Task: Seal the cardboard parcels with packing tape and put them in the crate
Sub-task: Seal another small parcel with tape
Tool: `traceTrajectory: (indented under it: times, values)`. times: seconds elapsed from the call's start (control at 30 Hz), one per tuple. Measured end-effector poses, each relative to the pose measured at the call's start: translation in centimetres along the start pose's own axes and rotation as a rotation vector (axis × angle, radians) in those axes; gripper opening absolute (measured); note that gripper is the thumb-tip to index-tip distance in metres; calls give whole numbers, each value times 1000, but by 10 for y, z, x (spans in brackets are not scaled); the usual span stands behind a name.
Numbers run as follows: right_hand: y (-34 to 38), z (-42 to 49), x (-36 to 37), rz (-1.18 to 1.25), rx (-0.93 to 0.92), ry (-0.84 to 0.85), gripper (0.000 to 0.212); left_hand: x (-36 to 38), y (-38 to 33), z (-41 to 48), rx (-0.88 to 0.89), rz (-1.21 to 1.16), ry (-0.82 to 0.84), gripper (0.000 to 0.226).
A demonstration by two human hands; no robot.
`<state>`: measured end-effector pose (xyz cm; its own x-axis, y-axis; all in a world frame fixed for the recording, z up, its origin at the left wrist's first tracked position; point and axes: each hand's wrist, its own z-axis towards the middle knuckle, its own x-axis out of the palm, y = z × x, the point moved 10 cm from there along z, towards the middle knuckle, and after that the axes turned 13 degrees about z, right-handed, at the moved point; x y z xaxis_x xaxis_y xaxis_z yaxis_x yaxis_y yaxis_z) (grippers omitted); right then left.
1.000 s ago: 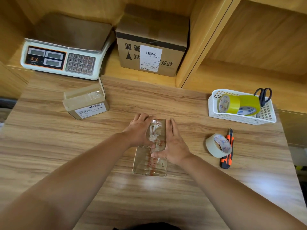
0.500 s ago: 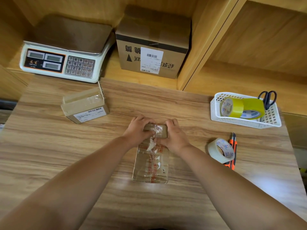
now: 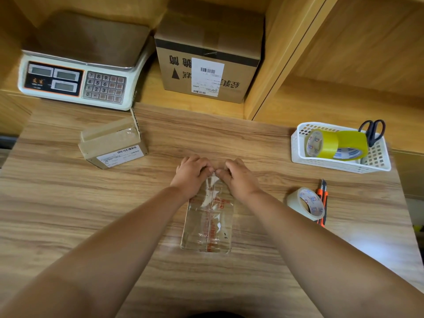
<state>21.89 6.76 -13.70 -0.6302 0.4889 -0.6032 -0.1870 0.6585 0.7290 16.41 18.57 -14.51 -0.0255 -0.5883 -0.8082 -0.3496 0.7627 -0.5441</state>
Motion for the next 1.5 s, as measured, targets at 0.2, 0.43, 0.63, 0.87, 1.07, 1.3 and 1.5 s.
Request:
traceTrajectory:
  times: [0.2,0.43,0.63,0.87,1.07,1.3,1.5]
  values:
    - [-5,1,-5,-51,125,-41,29,4,2,2,-21,3,24,21]
    - [-2,-17,11,-78,75,116,77,6,4,1,-44,-40,25,21]
    - [-8,-27,23,-246,88,207,117,6,10,-2,-95,-108,5,25]
    - [3,-15,8,-183,23,-15,60,5,9,-2,-82,-82,-13,27]
    - [6,-3,0,-176,31,-104,34,5,11,-4,-149,-8,49,30]
    - [-41,0,4,225,359,-153,47,7,32,-20,-461,33,139,63]
    - [-43,-30,9,372,456,-58,63,16,32,-40,-485,-185,161,61]
